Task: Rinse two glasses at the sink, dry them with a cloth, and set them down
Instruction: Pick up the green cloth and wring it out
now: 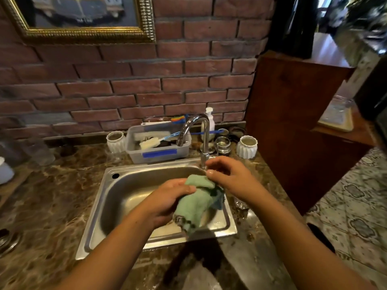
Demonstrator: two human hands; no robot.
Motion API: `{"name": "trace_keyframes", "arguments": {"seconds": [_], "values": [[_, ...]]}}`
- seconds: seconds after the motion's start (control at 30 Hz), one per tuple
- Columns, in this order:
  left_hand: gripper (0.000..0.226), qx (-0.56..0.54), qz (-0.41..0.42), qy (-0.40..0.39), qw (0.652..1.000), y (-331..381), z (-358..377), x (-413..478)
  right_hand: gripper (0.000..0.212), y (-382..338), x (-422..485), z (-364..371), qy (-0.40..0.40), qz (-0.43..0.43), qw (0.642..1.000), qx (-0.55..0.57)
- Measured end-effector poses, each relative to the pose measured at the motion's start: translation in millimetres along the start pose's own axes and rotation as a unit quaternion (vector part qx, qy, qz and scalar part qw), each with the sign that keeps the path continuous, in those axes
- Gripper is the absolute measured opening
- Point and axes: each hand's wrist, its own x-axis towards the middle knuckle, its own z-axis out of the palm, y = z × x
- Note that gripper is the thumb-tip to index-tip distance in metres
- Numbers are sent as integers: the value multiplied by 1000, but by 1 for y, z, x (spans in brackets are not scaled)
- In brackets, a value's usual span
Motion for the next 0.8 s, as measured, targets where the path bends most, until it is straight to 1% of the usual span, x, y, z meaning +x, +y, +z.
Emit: {"name": "trace_keyframes", "arguments": {"seconds": [0.03,0.07,0.1,0.13,0.17,0.2,0.23,0.27,0.33,0.37,0.43,0.5,0.53,0.57,0.63,0.7,0.73,0.8], "values": [[32,-32,3,4,999,-4,2,2,10,9,-6,-1,62,35,997,19],[31,-63,3,4,998,-9,4,4,6,20,-13,-2,117,87,989,30],[30,-91,4,-2,996,-15,5,6,15,31,-20,-2,148,150,976,48],[32,-112,5,-11,994,-19,7,6,28,40,-27,-2,143,217,962,82],[37,-123,10,-20,992,-24,8,8,42,46,-34,0,111,270,948,124],[45,-128,15,-26,991,-29,10,9,54,51,-40,3,64,306,933,176],[52,-127,19,-31,991,-35,12,11,60,54,-45,8,21,319,917,240],[58,-116,22,-33,992,-39,14,12,61,55,-47,13,-6,311,896,316],[64,-55,29,-27,998,-47,19,14,51,52,-47,20,-5,267,862,431],[65,-4,32,-19,999,-50,20,13,47,50,-45,22,6,246,858,451],[64,81,41,-14,996,-54,21,12,43,47,-41,26,27,220,878,425],[60,108,45,-10,993,-57,21,9,33,46,-39,27,39,218,905,364],[55,111,50,0,993,-58,21,8,29,46,-39,26,40,216,916,336],[45,108,53,17,993,-58,22,8,26,46,-39,26,39,213,925,314],[22,90,53,81,991,-58,21,11,19,45,-39,25,39,207,935,285],[23,86,69,136,984,-59,17,15,14,41,-38,25,45,197,945,257],[22,105,81,149,980,-59,16,17,14,40,-37,25,47,187,953,234],[15,180,113,171,962,-58,15,18,14,38,-35,24,58,171,965,188]]}}
